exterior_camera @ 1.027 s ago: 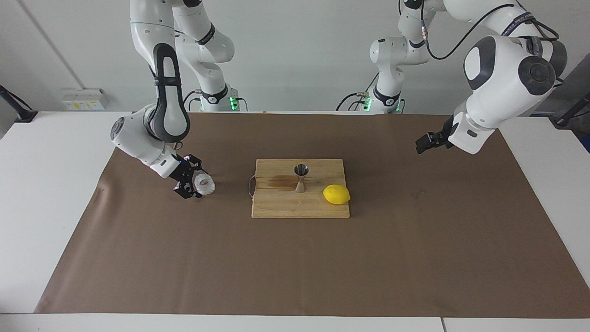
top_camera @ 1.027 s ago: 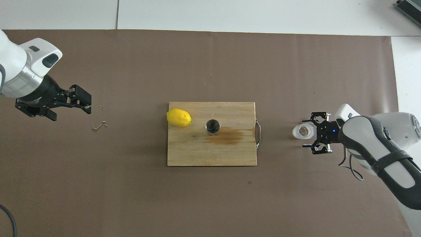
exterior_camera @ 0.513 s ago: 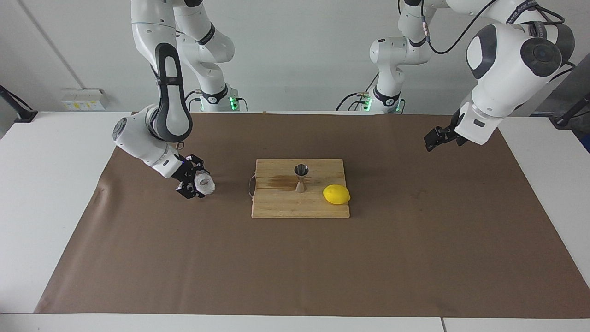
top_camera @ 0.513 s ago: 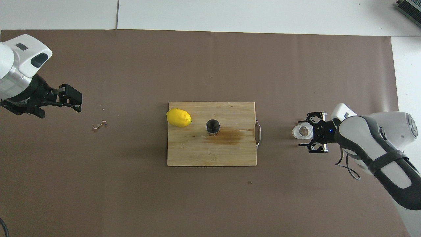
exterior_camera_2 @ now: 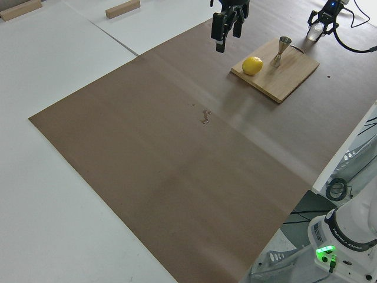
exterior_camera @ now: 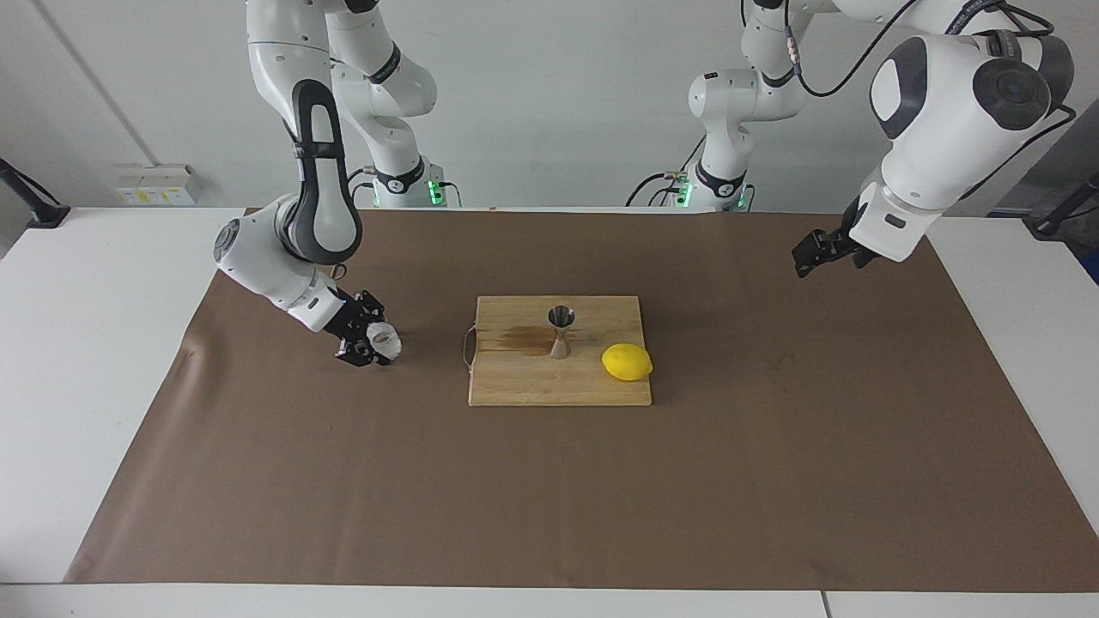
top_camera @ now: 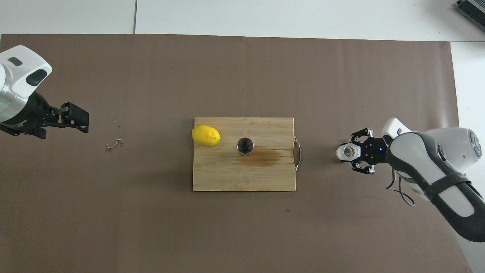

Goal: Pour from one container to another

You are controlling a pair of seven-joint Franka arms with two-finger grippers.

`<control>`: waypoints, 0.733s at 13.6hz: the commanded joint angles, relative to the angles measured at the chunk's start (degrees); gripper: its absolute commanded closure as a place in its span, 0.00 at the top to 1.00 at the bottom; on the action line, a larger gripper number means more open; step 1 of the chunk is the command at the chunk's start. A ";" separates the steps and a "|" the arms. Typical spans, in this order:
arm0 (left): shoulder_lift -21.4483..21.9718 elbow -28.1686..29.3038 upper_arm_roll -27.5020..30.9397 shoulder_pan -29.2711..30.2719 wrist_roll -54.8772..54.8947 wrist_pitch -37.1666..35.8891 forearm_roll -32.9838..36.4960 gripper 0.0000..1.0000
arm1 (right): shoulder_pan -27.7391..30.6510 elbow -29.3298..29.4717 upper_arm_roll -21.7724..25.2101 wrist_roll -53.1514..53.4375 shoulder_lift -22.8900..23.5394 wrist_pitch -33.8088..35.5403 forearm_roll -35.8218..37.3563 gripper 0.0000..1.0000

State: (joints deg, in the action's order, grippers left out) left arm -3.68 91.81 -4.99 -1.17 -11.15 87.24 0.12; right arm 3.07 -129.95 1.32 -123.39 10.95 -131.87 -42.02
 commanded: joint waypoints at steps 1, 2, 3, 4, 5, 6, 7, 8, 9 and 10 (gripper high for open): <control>2.54 3.21 5.39 -4.07 1.82 2.32 -0.72 1.00 | -0.26 1.36 -0.36 -1.07 -0.23 -0.85 -2.10 0.29; 3.67 3.20 9.34 -6.19 4.79 1.97 -2.65 1.00 | -0.35 1.54 -0.44 -0.37 -0.49 -0.85 -2.10 0.29; 4.64 3.38 9.82 -5.86 7.87 1.36 -2.75 1.00 | -0.35 1.72 -1.05 1.03 -0.75 -0.94 -2.10 0.29; 5.08 3.29 9.73 -5.16 8.33 0.92 -2.76 1.00 | -0.35 2.50 -1.93 2.09 -0.76 -0.76 -2.10 0.29; 5.35 2.94 9.04 -4.02 8.42 0.31 -2.67 1.00 | -0.35 2.77 -2.20 3.23 -1.02 -0.76 -2.01 0.29; 5.61 2.68 6.33 -1.75 8.51 -0.48 -2.58 1.00 | -0.35 3.04 -2.72 4.63 -1.28 -0.67 -2.01 0.29; 5.96 2.42 3.00 1.14 8.51 -1.10 -2.41 1.00 | -0.35 3.65 -3.43 6.21 -1.37 -0.59 -1.93 0.29; 6.14 2.41 0.70 2.83 8.42 -1.46 -2.14 1.00 | -0.35 4.26 -4.13 8.32 -1.81 -0.50 -1.40 0.29; 6.32 2.41 0.33 3.10 8.42 -1.72 -1.79 1.00 | -0.43 4.53 -4.74 10.95 -1.99 -0.41 -1.22 0.29; 6.49 2.41 0.24 3.02 8.42 -2.07 -1.62 1.00 | -1.65 5.40 -5.10 13.41 -2.16 -0.32 -1.05 0.29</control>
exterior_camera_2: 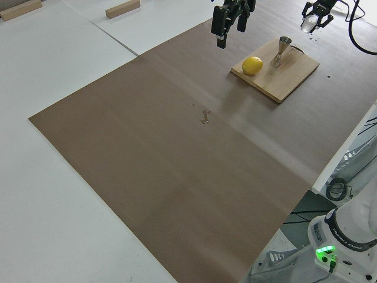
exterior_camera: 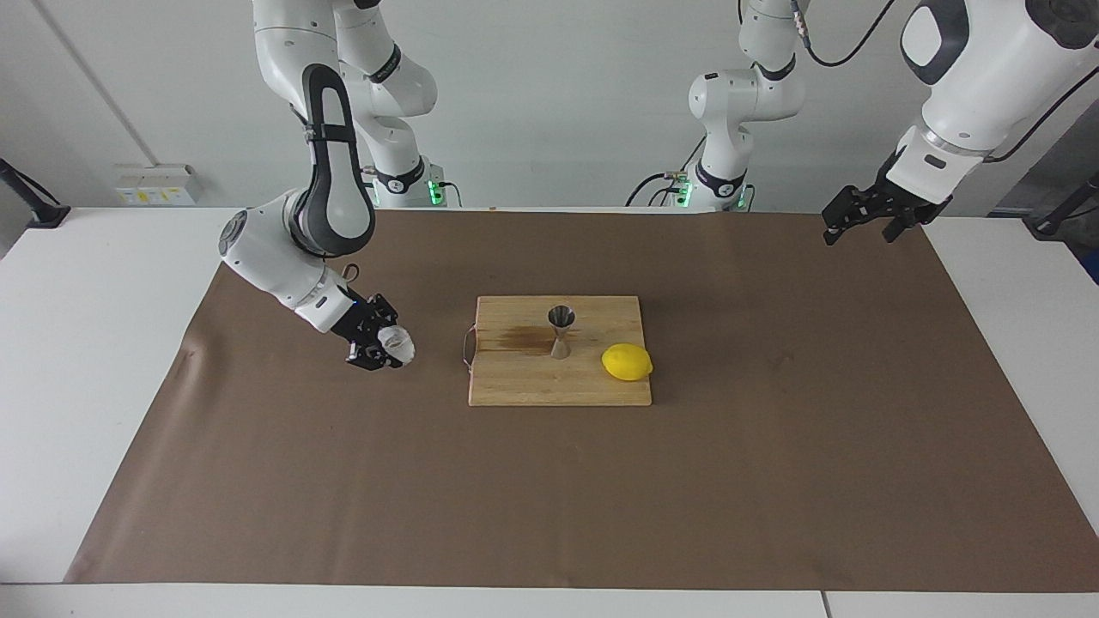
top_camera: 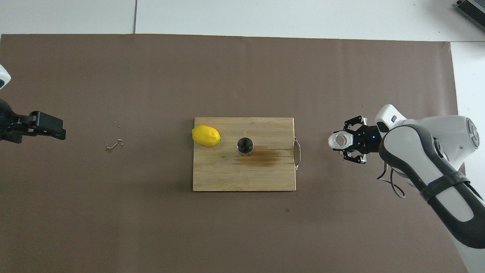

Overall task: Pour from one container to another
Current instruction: 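Lift the white cup and carry it toward the metal cup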

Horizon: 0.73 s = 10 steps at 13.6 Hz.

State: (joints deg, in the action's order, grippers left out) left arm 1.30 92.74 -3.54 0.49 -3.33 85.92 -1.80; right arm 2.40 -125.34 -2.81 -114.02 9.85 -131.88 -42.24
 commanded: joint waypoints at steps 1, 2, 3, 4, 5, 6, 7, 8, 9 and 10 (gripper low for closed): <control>1.51 1.57 -1.30 1.44 0.60 -0.66 0.39 1.00 | -2.21 1.41 -0.97 6.59 -1.06 -0.31 0.13 0.29; 1.51 1.65 -1.30 1.44 0.60 -0.40 0.39 1.00 | -2.66 2.29 -1.06 9.40 -1.06 -0.22 1.62 0.29; 1.42 1.66 -1.30 1.44 0.52 -0.14 0.39 1.00 | -3.62 2.99 -1.06 12.21 -1.06 -0.22 3.46 0.29; 1.51 1.48 -1.21 1.44 0.60 -0.22 0.39 1.00 | -4.67 3.78 -1.06 15.20 -1.06 -0.14 5.22 0.29; 1.60 1.13 -1.12 1.44 0.60 -0.66 0.39 1.00 | -5.47 4.66 -1.06 18.10 -1.06 -0.13 6.89 0.29; 1.95 0.34 -1.29 1.44 0.60 -1.10 0.39 1.00 | -6.60 5.80 -1.06 21.00 -0.97 -0.05 8.65 0.29; 2.12 0.25 -1.38 1.36 0.52 -0.84 0.39 1.00 | -7.66 6.51 -1.06 23.90 -0.97 -0.13 10.32 0.29; 2.04 0.42 -1.38 1.09 0.43 -0.06 0.39 1.00 | -8.71 7.39 -1.06 26.71 -0.89 -0.05 11.99 0.29; 1.69 0.42 -1.30 0.66 0.43 1.00 0.39 1.00 | -9.94 8.35 -1.06 29.61 -0.71 0.04 13.83 0.29; 1.86 0.42 -1.38 0.83 0.43 1.53 0.39 1.00 | -11.17 9.41 -1.06 32.43 -0.53 0.13 15.59 0.29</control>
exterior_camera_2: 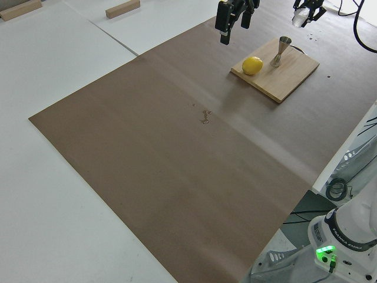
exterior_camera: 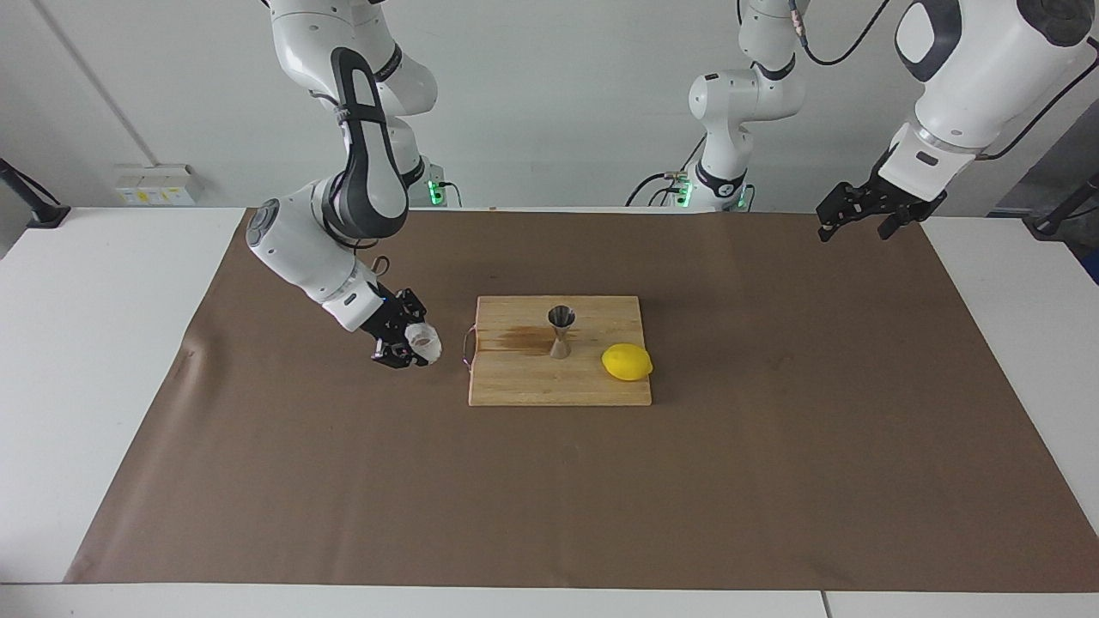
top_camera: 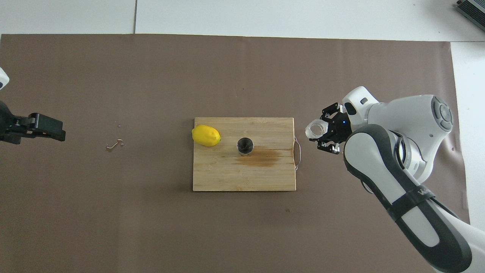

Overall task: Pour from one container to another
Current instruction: 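Lift the white cup and carry it toward the metal cup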

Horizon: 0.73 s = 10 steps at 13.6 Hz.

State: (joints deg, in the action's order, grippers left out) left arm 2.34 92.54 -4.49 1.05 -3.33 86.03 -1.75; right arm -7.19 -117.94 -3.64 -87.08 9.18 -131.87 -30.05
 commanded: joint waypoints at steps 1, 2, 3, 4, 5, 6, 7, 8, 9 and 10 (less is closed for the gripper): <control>0.82 0.63 -0.44 0.45 0.43 1.68 0.34 1.00 | -2.99 3.06 -0.23 8.47 0.31 0.30 5.94 0.29; 0.56 0.72 -0.44 -0.07 0.52 1.68 0.61 1.00 | -4.22 4.29 -0.23 12.33 0.49 0.65 9.19 0.29; 0.65 0.72 -0.61 -0.25 0.60 0.99 2.26 1.00 | -5.10 5.34 -0.23 14.63 0.66 1.61 11.14 0.29; 0.91 0.98 -2.09 -0.08 0.52 0.72 3.24 1.00 | -6.24 6.23 -0.23 16.22 1.01 2.40 12.63 0.28; 0.83 1.07 -3.15 0.62 0.26 0.89 3.33 1.00 | -7.30 6.76 -0.23 17.54 1.10 2.67 14.21 0.28; 0.82 0.98 -3.25 0.80 0.08 1.15 3.25 1.00 | -8.26 7.20 -0.23 19.12 1.19 2.85 15.71 0.27; 0.82 0.98 -3.25 0.80 -0.01 1.33 3.16 1.00 | -9.14 7.64 -0.23 21.14 1.19 3.37 17.12 0.27; 0.74 0.98 -3.25 0.80 -0.10 1.50 2.98 1.00 | -10.37 8.51 -0.23 23.25 1.37 4.07 18.26 0.27; 0.74 0.98 -3.25 0.80 -0.19 1.59 2.72 1.00 | -11.51 9.13 -0.23 25.10 1.54 4.78 19.75 0.27; 0.74 0.98 -3.08 0.80 -0.27 1.68 2.28 1.00 | -12.14 10.00 -0.23 27.12 1.80 5.74 21.25 0.27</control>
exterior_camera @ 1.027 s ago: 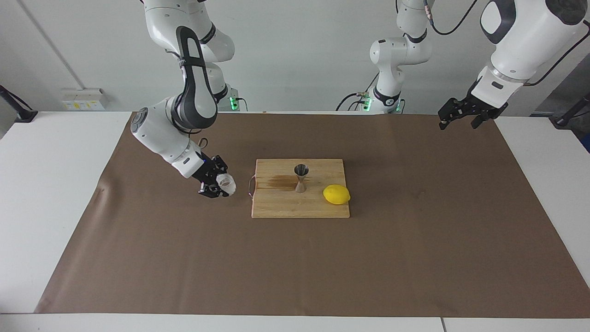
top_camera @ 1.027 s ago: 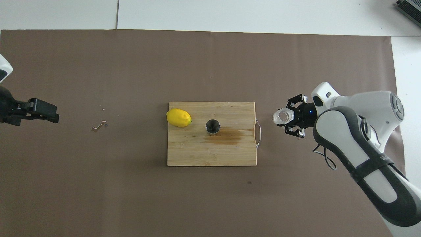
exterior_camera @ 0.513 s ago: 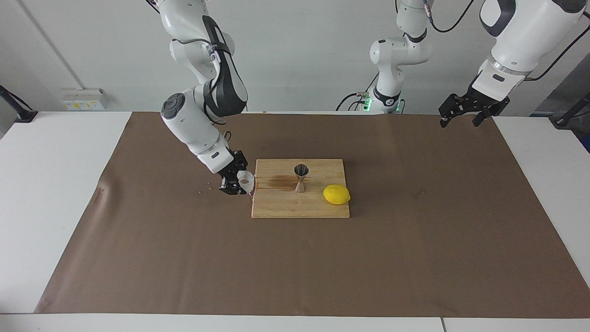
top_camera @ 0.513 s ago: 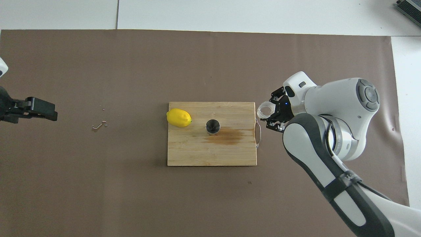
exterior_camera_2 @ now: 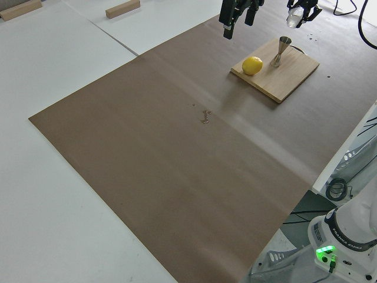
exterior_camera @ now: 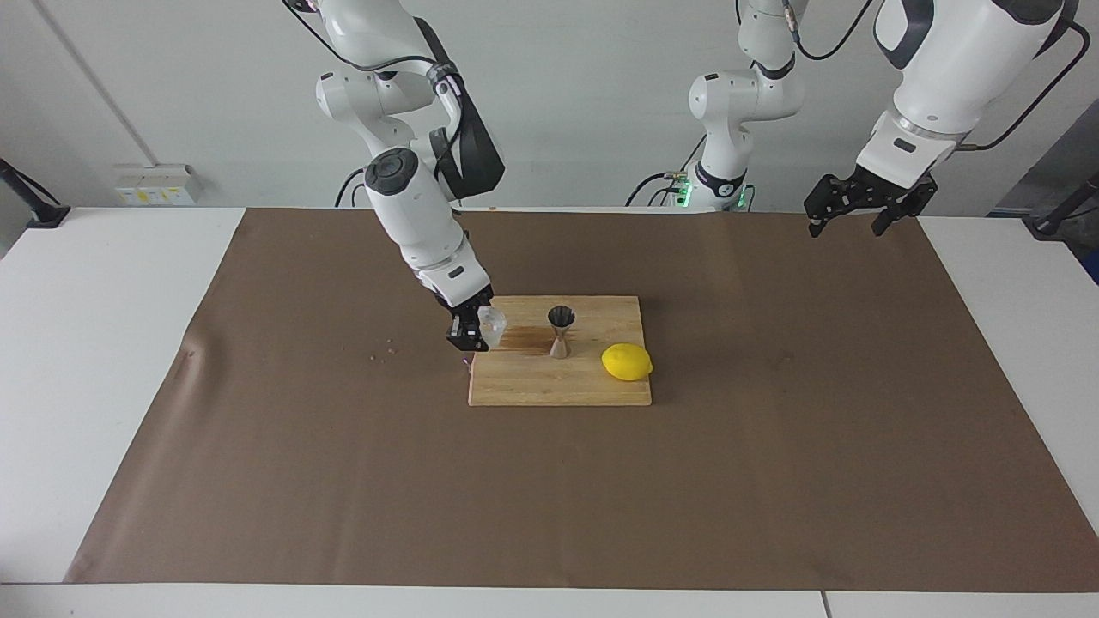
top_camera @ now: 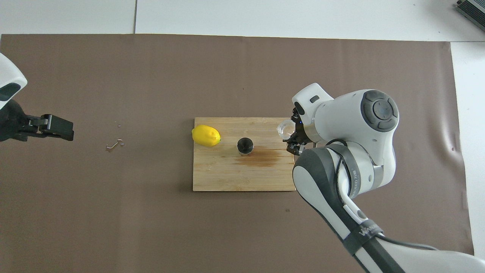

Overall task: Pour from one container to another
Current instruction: 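Lift the white cup and carry it toward the metal cup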

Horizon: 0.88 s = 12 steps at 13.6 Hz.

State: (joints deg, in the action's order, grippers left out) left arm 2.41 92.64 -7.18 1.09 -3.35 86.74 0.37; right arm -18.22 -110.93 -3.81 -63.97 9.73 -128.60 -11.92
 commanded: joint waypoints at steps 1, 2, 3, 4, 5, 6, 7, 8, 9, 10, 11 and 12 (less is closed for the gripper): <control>0.67 0.87 -0.12 0.85 -0.26 1.24 -0.54 1.00 | -1.90 3.78 -0.06 6.38 1.34 3.69 4.69 0.26; 0.58 0.87 0.06 1.46 -0.26 1.76 -1.16 1.00 | -2.69 5.01 -0.06 8.23 1.61 5.36 6.02 0.24; 0.49 0.87 0.06 2.25 -0.26 2.03 -1.86 1.00 | -3.39 5.98 -0.06 10.43 1.78 7.11 7.33 0.24; 0.32 0.87 0.15 2.51 -0.26 2.21 -2.39 1.00 | -4.09 8.34 -0.06 12.71 3.00 8.78 9.26 0.24; 0.23 0.79 0.15 2.60 -0.26 2.30 -2.39 1.00 | -4.97 9.93 -0.06 13.86 3.88 9.76 10.15 0.24; 0.23 0.79 0.15 2.95 -0.17 2.30 -2.39 1.00 | -5.50 10.38 -0.06 14.57 4.24 10.55 11.03 0.24; 0.23 0.79 0.24 2.96 0.18 2.21 -2.31 1.00 | -5.59 10.38 -0.06 15.01 4.16 10.91 12.52 0.24; 0.14 0.79 0.85 2.61 0.44 2.21 -2.22 1.00 | -6.12 10.73 -0.06 15.71 4.33 11.17 13.49 0.23; 0.14 0.79 1.20 2.08 0.45 1.95 -2.04 1.00 | -7.60 11.61 -0.06 16.42 4.86 11.87 14.02 0.23; 0.23 0.87 1.29 1.82 0.45 1.86 -2.04 1.00 | -8.23 12.57 -0.06 17.73 5.38 13.18 15.94 0.23; 0.23 0.79 1.38 1.64 0.45 1.86 -2.04 1.00 | -8.58 13.71 -0.06 18.61 6.00 14.33 17.79 0.23; 0.23 0.87 1.73 1.38 0.45 1.86 -1.96 1.00 | -9.71 14.59 -0.06 19.06 6.61 15.38 18.59 0.23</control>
State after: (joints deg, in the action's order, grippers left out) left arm 2.22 92.71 -6.49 3.34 -3.41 87.96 -1.23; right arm -26.55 -100.21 -3.85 -47.08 14.13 -116.21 3.92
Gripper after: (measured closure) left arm 0.000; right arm 0.489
